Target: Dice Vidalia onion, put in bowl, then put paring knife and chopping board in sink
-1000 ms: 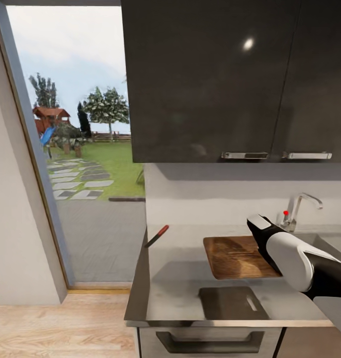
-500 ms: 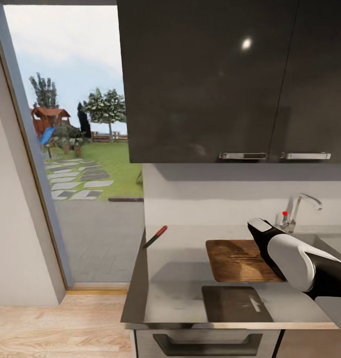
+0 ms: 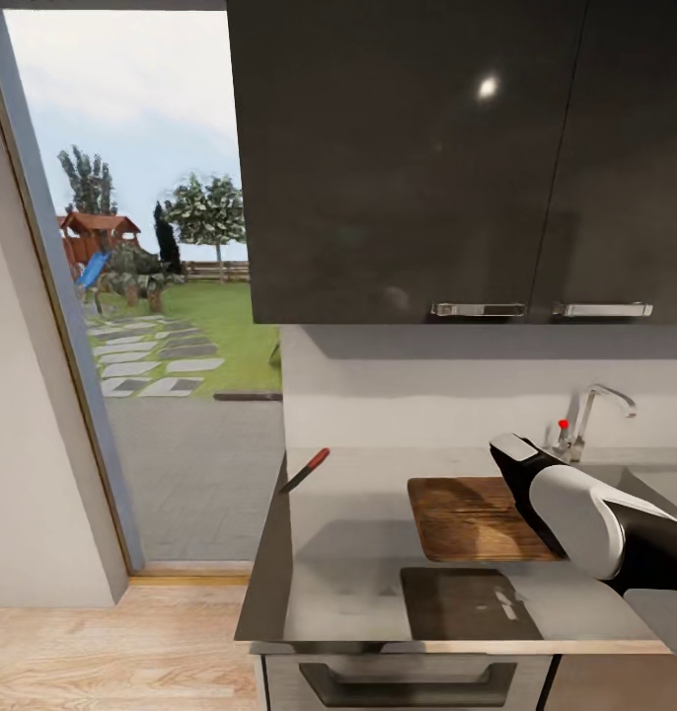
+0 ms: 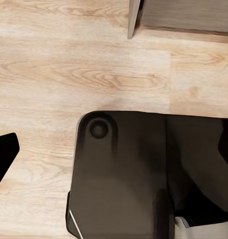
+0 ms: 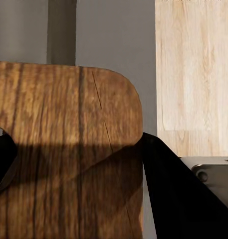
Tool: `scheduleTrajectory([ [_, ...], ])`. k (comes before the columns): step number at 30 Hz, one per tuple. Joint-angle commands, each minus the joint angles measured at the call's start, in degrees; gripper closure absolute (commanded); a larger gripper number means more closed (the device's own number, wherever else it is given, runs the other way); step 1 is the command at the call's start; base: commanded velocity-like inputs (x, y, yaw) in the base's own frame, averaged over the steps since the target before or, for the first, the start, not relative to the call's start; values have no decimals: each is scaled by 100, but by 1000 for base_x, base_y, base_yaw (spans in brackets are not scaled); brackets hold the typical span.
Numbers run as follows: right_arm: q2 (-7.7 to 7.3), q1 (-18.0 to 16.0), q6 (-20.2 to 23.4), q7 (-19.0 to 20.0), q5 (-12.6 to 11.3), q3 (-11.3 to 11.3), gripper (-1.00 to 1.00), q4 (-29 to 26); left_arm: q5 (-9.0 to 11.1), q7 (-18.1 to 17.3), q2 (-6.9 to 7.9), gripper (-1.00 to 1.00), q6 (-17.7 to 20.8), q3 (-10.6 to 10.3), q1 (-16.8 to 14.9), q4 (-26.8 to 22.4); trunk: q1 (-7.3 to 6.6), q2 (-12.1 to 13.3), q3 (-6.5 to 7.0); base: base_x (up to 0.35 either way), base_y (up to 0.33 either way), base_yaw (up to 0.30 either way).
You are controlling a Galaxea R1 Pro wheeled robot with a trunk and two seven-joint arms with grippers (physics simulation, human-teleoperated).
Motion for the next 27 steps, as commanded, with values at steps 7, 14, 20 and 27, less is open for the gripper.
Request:
scheduleTrajectory([
  [7,10,249,2,67,21,-41,100,-11,28,-7,-4,-100,-5,1,4,-5,2,-3,-1,0,0,0],
  [14,12,413,2,397,23,-42,100,-5,28,-9,0,-100,-5,1,4,-4,2,-3,-1,0,0,0],
  [20,10,477,2,455,23,-45,100,-10,28,-9,-2,-100,-5,1,4,4,2,-3,-1,0,0,0],
  [27,-6,491,2,455,23,-53,100,-13,21,-9,-9,-100,-5,1,4,35,2,-3,-1,40,-46,0],
])
